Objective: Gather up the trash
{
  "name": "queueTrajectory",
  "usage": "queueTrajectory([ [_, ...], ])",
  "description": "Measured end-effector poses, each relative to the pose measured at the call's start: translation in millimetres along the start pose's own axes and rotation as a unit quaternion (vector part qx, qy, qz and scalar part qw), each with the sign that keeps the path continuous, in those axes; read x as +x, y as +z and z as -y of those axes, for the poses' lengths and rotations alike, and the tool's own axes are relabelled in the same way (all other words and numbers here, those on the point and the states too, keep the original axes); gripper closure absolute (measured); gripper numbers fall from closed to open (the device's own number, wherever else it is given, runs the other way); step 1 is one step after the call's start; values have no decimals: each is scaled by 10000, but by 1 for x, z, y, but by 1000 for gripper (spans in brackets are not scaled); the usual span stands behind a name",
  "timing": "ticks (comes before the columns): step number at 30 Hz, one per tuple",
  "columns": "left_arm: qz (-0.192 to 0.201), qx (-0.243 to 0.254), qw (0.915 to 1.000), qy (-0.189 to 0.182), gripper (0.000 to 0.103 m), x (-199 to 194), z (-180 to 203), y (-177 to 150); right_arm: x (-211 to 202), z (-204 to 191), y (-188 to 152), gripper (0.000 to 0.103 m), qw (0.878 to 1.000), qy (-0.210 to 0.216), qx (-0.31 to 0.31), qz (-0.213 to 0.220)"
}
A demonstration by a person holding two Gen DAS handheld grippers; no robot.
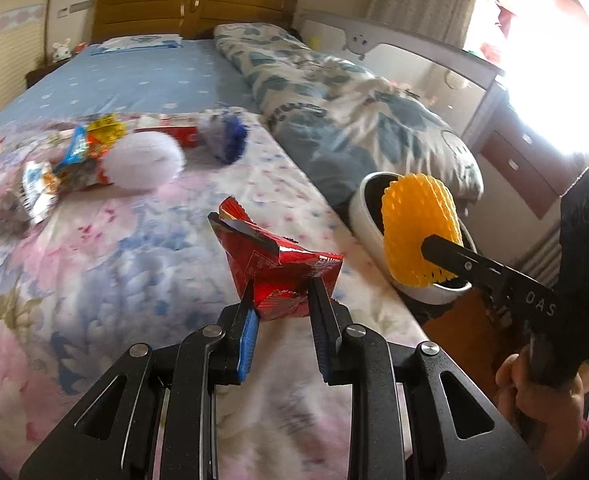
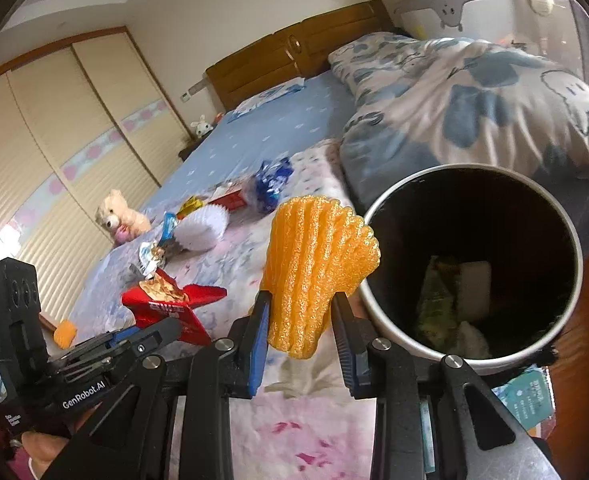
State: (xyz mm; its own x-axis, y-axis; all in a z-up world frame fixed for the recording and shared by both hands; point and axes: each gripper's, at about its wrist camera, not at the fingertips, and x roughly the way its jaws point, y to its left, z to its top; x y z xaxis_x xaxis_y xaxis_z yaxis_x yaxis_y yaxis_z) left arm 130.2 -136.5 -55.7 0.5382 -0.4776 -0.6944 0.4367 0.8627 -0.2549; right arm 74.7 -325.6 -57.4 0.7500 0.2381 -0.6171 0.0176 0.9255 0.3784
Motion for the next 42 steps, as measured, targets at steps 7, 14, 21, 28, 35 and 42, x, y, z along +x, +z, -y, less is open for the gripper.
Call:
queueTrajectory([
  [7,-78,315,9994,-147,80,12,29,9,-16,27,7,73,9996,-215,163,119],
  [14,-97,514,9982,-292,80,20,52,17,-27,54,12,73,9984,-434,324,177],
  [21,-157,693,9967,-394,80,30,72,22,-34,77,13,73,9969,-630,445,180],
  [28,-250,849,9951,-446,80,44,90,27,-36,95,15,73,9958,-719,545,184],
  [35,-315,957,9938,-462,80,55,101,32,-37,111,19,73,9947,-806,623,163],
  [42,-392,1025,9930,-440,80,70,109,38,-34,122,25,73,9944,-841,636,122],
])
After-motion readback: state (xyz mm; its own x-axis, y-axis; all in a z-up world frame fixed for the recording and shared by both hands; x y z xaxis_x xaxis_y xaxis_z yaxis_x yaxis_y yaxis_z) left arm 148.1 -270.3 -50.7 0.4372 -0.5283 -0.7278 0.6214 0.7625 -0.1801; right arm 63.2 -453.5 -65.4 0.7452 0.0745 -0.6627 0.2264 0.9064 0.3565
